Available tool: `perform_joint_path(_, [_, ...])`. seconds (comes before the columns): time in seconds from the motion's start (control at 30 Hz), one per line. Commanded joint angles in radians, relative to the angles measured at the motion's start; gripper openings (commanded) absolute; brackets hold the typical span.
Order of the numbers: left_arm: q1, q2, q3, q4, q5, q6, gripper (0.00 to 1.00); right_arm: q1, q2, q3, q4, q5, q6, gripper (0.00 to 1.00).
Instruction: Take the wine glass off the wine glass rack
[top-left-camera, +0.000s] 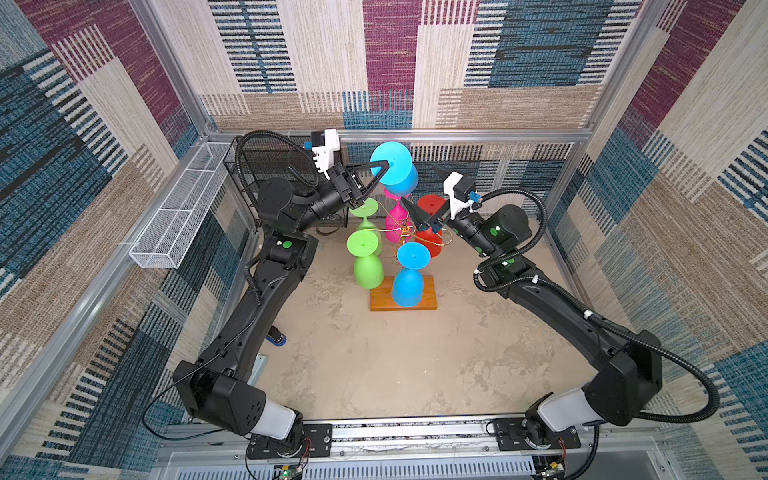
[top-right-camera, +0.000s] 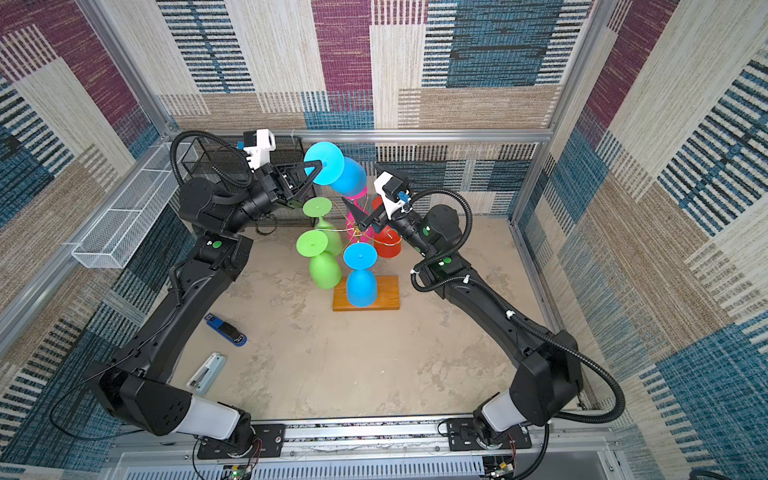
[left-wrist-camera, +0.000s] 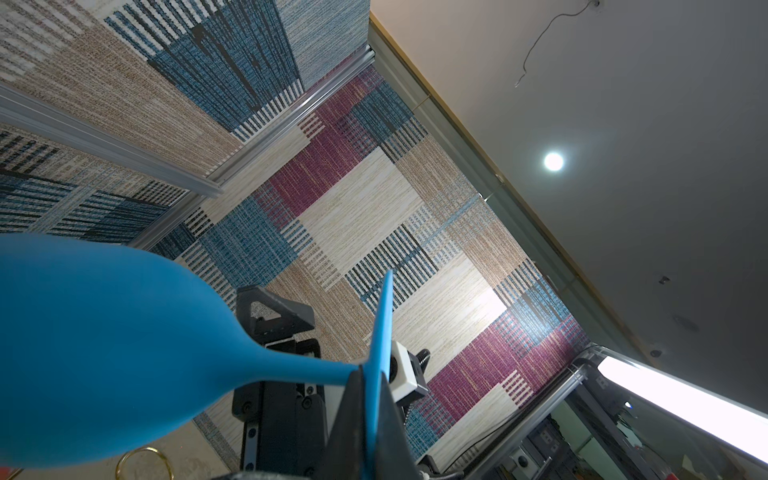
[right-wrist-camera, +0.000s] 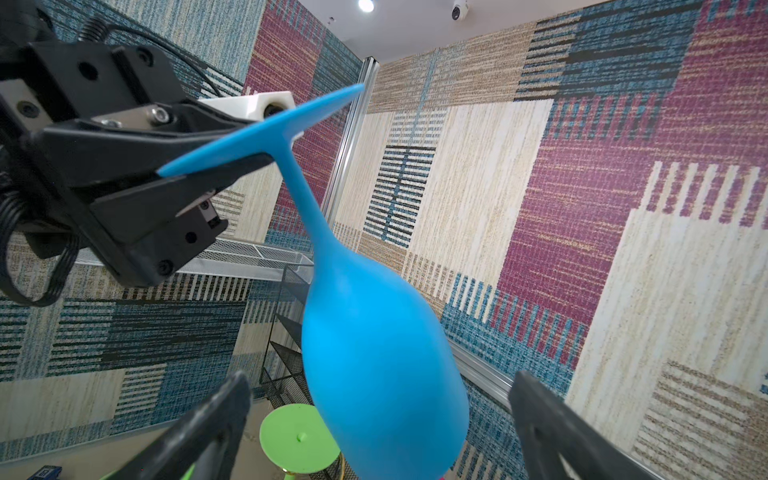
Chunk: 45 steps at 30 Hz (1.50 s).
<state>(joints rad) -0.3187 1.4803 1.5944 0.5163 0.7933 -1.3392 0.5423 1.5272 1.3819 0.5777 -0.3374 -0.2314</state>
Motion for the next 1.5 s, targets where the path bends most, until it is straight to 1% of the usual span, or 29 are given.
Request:
perform_joint_path(0.0, [0.012, -0.003, -0.01, 0.125, 0.002, -0.068, 0.0, 0.007, 0.047, 0.055, 0.014, -0.02, 0.029, 0.99])
perform_joint_path(0.3, [0.018, 0.0, -0.013, 0.153, 0.004, -0.097, 0.0, 0.031, 0.169, 0.209, -0.079, 0.004, 0.032, 0.99])
perform_joint_path(0.5, [0.022, 0.002, -0.014, 0.157, 0.015, -0.107, 0.0, 0.041, 0.203, 0.265, -0.102, 0.033, 0.029, 1.0])
perform_joint_path(0.57, [0.025, 0.0, -0.017, 0.161, 0.015, -0.11, 0.0, 0.045, 0.205, 0.267, -0.1, 0.043, 0.03, 0.98])
perform_joint_path(0.73, [0.029, 0.001, -0.019, 0.171, 0.015, -0.125, 0.0, 0.047, 0.206, 0.278, -0.112, 0.049, 0.03, 0.91])
perform_joint_path(1.0, [0.035, 0.006, -0.015, 0.186, 0.02, -0.147, 0.0, 0.054, 0.19, 0.266, -0.122, 0.055, 0.035, 0.82])
perform_joint_path(1.13, [0.038, 0.009, -0.007, 0.186, 0.031, -0.151, 0.01, 0.064, 0.169, 0.247, -0.119, 0.057, 0.041, 0.73])
perform_joint_path(1.2, [0.039, 0.009, -0.004, 0.187, 0.033, -0.152, 0.06, 0.065, 0.159, 0.247, -0.134, 0.058, 0.049, 0.72])
perform_joint_path(1.33, [0.038, 0.007, 0.002, 0.211, 0.03, -0.158, 0.24, 0.067, 0.139, 0.25, -0.178, 0.076, 0.08, 0.68])
perform_joint_path(1.37, [0.039, 0.006, 0.002, 0.215, 0.029, -0.156, 0.31, 0.067, 0.134, 0.252, -0.196, 0.082, 0.088, 0.67])
perform_joint_path(1.43, [0.04, 0.005, 0.002, 0.224, 0.028, -0.155, 0.42, 0.067, 0.124, 0.256, -0.224, 0.093, 0.101, 0.65])
perform_joint_path(1.47, [0.04, 0.004, -0.001, 0.233, 0.025, -0.155, 0.51, 0.067, 0.118, 0.259, -0.242, 0.097, 0.108, 0.64])
